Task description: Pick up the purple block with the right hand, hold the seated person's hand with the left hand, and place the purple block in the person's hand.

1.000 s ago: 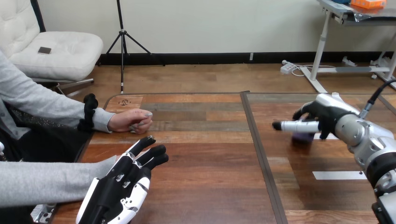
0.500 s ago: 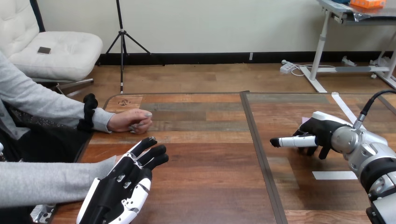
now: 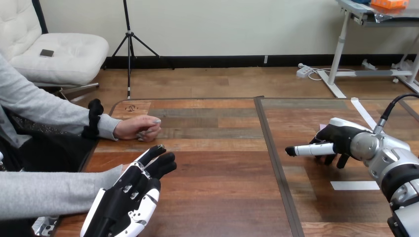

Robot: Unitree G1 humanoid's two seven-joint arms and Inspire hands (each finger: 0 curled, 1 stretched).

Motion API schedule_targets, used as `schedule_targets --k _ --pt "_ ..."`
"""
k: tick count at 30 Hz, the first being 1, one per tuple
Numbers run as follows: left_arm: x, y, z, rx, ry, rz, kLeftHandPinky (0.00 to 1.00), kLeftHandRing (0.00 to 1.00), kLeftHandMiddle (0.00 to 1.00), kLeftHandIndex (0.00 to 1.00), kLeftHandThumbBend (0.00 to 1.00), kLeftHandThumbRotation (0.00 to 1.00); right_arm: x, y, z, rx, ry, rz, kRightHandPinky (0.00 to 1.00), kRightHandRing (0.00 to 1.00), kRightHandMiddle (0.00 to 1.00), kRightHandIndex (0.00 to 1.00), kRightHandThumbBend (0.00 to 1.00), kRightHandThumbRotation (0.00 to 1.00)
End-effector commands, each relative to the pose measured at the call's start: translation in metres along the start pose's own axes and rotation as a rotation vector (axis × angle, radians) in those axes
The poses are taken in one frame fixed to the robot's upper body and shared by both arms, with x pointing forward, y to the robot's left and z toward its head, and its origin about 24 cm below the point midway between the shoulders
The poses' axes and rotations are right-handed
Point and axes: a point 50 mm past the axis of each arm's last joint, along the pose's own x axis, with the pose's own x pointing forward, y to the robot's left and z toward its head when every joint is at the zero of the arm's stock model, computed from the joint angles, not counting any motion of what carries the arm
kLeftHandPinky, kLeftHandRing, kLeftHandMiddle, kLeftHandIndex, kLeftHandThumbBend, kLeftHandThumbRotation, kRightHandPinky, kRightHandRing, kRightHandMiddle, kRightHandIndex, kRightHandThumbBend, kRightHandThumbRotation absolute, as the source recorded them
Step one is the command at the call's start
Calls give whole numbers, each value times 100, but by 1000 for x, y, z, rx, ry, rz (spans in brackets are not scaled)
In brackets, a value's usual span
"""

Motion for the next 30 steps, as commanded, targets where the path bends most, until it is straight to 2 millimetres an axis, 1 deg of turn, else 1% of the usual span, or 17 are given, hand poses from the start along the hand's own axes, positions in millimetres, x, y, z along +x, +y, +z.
schedule_targets --k 1,7,10,12,13,15,16,18,19,20,21,25,28,30 --pt "10 -6 11 -5 -86 -6 100 85 83 83 0 9 -1 -5 9 6 -21 13 62 75 79 77 82 73" --pt "10 -5 12 0 -84 -8 100 84 82 82 0 9 -1 -7 10 -4 0 29 62 77 81 79 83 72" --pt "10 -5 12 -1 -83 -11 100 84 82 82 0 9 -2 -9 12 -16 5 57 64 80 84 81 83 73" --pt "10 -5 12 -3 -83 -10 100 84 82 82 0 9 -3 -11 13 -33 0 77 69 84 87 84 79 76" --pt "10 -5 12 -6 -82 -8 100 84 82 82 0 9 -4 -13 15 -82 -23 103 70 85 87 84 79 76" --pt "10 -5 12 -9 -81 -5 100 84 82 82 0 9 -6 -14 17 -142 -49 133 71 85 88 87 72 83" --pt "10 -5 13 -10 -81 -4 100 84 82 82 0 9 -7 -16 18 -136 -47 168 72 86 89 87 69 86" --pt "11 -5 13 -11 -81 -2 100 83 82 82 1 9 -9 -18 19 -115 -40 206 78 87 90 89 65 91" --pt "11 -5 13 -10 -82 -2 100 83 81 82 1 9 -10 -20 19 -63 -8 234 80 88 90 90 64 93" --pt "11 -5 13 -10 -83 -3 100 83 81 81 1 9 -10 -21 19 -27 15 252 87 90 91 89 64 90" --pt "11 -5 13 -9 -84 -3 100 83 81 81 1 9 -11 -22 19 -2 29 265 90 91 91 89 65 89" --pt "11 -5 12 -5 -87 -4 100 83 81 81 2 9 -15 -29 22 -24 69 324 94 90 89 85 67 84" --pt "12 -5 11 -1 -85 -9 100 83 81 81 2 9 -19 -33 25 -27 76 372 92 86 85 81 68 82" --pt "12 -5 11 1 -84 -12 100 83 81 81 2 10 -21 -35 26 -31 73 396 85 81 80 76 68 81"
